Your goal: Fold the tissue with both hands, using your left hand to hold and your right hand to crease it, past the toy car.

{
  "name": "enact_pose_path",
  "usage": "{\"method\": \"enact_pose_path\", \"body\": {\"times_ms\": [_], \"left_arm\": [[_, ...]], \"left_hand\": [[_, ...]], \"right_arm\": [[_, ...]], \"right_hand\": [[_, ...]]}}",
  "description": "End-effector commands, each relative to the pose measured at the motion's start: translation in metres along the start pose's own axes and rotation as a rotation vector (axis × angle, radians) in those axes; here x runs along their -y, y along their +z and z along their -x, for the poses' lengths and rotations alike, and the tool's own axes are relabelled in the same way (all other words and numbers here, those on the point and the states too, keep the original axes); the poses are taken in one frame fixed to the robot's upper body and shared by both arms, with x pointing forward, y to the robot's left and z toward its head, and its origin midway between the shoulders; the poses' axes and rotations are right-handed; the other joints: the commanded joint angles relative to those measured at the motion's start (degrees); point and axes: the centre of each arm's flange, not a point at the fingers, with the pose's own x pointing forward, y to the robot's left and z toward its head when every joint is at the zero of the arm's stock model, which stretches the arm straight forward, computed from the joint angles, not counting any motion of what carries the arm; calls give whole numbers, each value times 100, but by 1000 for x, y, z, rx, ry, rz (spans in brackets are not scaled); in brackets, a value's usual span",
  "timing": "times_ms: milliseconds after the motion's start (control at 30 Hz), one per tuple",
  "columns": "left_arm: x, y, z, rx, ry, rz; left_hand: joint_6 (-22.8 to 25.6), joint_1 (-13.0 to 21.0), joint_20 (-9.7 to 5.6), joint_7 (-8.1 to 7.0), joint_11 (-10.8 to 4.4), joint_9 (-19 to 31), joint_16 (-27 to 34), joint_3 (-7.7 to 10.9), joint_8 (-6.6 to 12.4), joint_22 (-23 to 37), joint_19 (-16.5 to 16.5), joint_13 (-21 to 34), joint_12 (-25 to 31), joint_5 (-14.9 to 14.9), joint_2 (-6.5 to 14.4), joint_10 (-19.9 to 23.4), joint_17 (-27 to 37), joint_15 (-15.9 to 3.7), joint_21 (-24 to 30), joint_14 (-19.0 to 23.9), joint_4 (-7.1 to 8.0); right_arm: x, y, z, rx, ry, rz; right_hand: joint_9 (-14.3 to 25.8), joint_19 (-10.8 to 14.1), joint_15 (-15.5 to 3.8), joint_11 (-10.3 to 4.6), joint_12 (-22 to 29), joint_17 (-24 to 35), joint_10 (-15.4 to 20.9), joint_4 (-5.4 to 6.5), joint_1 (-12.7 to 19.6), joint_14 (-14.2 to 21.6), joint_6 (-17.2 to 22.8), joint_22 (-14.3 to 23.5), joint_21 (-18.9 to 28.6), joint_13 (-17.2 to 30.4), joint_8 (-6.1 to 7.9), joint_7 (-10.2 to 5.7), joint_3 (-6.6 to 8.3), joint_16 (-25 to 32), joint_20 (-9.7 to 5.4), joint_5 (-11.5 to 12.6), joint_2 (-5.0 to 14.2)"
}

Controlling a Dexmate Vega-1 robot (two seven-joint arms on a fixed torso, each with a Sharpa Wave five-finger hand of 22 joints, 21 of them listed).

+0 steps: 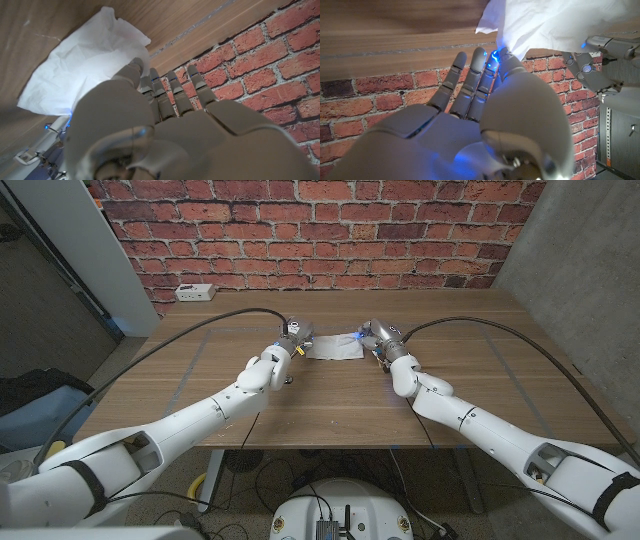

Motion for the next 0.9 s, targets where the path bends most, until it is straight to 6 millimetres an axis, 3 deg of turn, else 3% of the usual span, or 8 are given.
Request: {"method": "enact_pose_path", "body": {"times_ms": [33,167,300,467,533,600,733,900], "left_arm": [[3,-1,-3,-19,7,-17],[3,-1,-2,-25,13,-22],[3,0,-1,-26,14,-28],[3,1,0,-24,16,-29],[3,1,1,-19,16,-27],[3,2,1,-14,12,-32],[4,3,2,-8,4,-35],[4,5,5,-5,0,-41]], "left_hand": [[-645,-68,26,-77,61,-9,3,26,-70,19,-49,38,-135,21,20,-293,44,-161,46,-124,-3],[-1512,-125,64,-150,149,-51,5,-38,-84,24,-102,38,-276,16,-10,-677,59,-111,63,-266,8],[-2015,-161,71,-190,210,-78,1,-99,-87,26,-138,35,-318,11,-20,-885,66,-61,73,-396,15],[-2374,-218,71,-191,216,-102,-1,-178,-60,26,-184,29,-361,0,-56,-1141,68,-44,75,-509,28],[-2388,-222,76,-188,223,-104,-2,-183,-56,26,-191,29,-359,0,-55,-1149,69,-44,73,-520,30],[-2392,-228,74,-186,227,-106,1,-190,-45,25,-195,28,-352,-1,-54,-1149,69,-40,73,-525,32],[-2382,-242,69,-211,211,-111,6,-211,-20,25,-202,27,-334,-5,-66,-1132,68,-54,74,-533,34],[-2333,-265,72,-202,214,-116,16,-237,19,24,-210,25,-305,-11,-70,-1095,68,-56,76,-539,43]], "right_arm": [[-1,-2,-3,-16,15,6],[0,-2,-3,-16,14,6],[0,-3,-4,-21,28,6],[0,-3,-3,-22,39,2],[0,-3,-3,-23,36,-14],[0,-3,-3,-25,25,-29],[3,-1,-2,-34,2,20],[15,6,-1,-34,-34,171]], "right_hand": [[-134,-74,-712,-21,-114,-49,-261,8,-18,-163,-520,-25,72,-108,-127,-63,6,51,-1,-9,-62],[-284,-113,-730,-2,-254,-128,-565,23,-102,-282,-1154,-65,130,-230,-149,-108,-15,76,12,-3,-70],[-444,-179,-625,-3,-572,-455,-1219,63,-276,-553,-1910,-109,177,-374,-145,-150,-33,-213,60,16,-120],[-706,-392,-376,24,-1315,-1924,-2236,108,-717,-1056,-2241,-191,259,-786,2,-147,127,-1703,125,51,-208],[-725,-516,-314,14,-1482,-2217,-2398,165,-894,-1361,-2252,-206,250,-880,33,-177,145,-2091,111,45,-200],[-734,-666,-293,-18,-1625,-2473,-2500,334,-1180,-1667,-2253,-218,238,-979,59,-208,178,-2471,84,40,-54],[-734,-786,-323,-59,-1720,-2610,-2583,482,-1378,-1880,-2233,-223,227,-1044,78,-264,216,-2714,-1,29,27],[-744,-799,-485,-244,-1856,-2861,-2648,237,-1264,-1941,-2316,-242,246,-1141,73,-401,148,-3002,-239,107,-420]]}}
